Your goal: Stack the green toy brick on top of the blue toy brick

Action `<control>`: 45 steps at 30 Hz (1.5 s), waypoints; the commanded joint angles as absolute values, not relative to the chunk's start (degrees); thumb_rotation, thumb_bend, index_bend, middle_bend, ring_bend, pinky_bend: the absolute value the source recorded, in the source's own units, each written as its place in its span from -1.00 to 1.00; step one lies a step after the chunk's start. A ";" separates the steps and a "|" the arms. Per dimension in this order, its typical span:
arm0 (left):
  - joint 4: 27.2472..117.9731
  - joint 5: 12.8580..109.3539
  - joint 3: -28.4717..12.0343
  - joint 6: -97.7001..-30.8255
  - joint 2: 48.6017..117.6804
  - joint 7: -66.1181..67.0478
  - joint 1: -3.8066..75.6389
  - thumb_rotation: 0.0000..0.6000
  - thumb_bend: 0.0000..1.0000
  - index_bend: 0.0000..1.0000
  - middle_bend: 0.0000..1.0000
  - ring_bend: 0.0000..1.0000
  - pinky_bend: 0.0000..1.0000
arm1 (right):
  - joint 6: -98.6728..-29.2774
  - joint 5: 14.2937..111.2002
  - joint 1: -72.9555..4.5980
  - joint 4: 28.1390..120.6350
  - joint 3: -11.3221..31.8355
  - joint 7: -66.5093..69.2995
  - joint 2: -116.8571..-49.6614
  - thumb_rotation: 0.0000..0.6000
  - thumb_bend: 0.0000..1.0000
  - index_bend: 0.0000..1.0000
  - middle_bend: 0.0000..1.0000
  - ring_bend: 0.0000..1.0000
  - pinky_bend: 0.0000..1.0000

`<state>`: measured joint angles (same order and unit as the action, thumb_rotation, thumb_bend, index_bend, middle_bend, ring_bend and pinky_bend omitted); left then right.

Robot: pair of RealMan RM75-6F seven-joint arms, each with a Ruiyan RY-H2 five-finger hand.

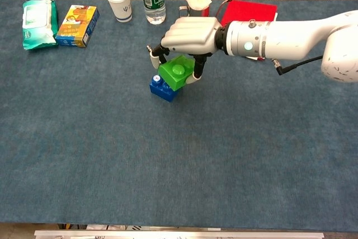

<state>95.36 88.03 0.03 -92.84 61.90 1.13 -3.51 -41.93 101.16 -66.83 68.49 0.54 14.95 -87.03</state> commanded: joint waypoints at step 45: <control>94.62 88.29 0.02 -93.23 61.76 0.29 -4.24 1.00 -0.59 -1.00 -0.99 -0.96 -1.00 | -32.89 89.61 -69.66 58.31 2.10 5.98 -93.61 1.00 -0.43 -0.07 -0.12 -0.37 -0.08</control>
